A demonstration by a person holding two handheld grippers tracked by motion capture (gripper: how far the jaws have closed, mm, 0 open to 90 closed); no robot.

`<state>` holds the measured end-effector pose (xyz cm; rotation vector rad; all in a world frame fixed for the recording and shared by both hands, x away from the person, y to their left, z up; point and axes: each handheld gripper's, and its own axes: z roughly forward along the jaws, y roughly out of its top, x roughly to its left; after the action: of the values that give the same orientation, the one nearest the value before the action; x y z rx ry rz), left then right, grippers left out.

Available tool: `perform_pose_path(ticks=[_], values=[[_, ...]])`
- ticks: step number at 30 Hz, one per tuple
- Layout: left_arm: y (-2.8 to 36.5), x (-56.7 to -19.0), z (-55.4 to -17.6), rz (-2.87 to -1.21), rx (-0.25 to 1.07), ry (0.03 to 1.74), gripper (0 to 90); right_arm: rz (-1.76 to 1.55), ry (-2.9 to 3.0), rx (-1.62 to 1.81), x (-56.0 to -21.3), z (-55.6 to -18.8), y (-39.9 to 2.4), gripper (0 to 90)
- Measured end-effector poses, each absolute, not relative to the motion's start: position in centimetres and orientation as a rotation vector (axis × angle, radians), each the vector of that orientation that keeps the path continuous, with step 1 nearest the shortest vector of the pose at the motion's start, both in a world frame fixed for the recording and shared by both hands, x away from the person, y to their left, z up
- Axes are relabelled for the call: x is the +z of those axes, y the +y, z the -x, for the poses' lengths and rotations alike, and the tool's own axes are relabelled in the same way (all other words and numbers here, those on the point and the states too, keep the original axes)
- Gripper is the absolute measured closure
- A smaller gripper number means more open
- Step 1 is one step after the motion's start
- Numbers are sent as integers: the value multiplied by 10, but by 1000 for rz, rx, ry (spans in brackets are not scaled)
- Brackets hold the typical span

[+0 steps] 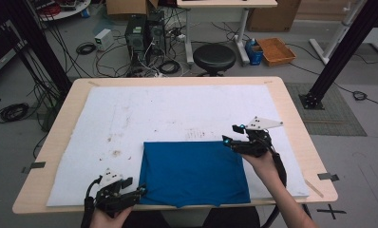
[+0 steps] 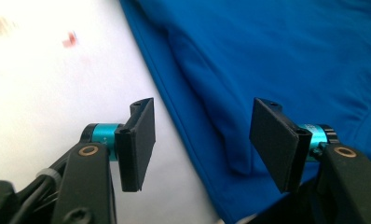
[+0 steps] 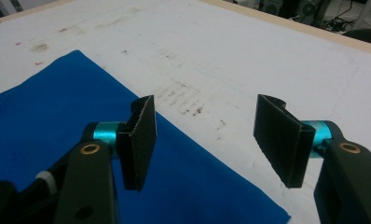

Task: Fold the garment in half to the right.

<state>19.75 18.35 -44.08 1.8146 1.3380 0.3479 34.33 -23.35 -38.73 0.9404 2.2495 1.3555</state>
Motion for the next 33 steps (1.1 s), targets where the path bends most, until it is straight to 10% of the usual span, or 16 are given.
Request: perform_pose_path(ticks=[18,33], values=[[167,-451,-186,-1883,440,1288,639,-833,2339,1376,-387,-356,-169,401],[165,-453,-186,-1891,425,1245,759,-685,2525,1378,-392,-386,-57,611]])
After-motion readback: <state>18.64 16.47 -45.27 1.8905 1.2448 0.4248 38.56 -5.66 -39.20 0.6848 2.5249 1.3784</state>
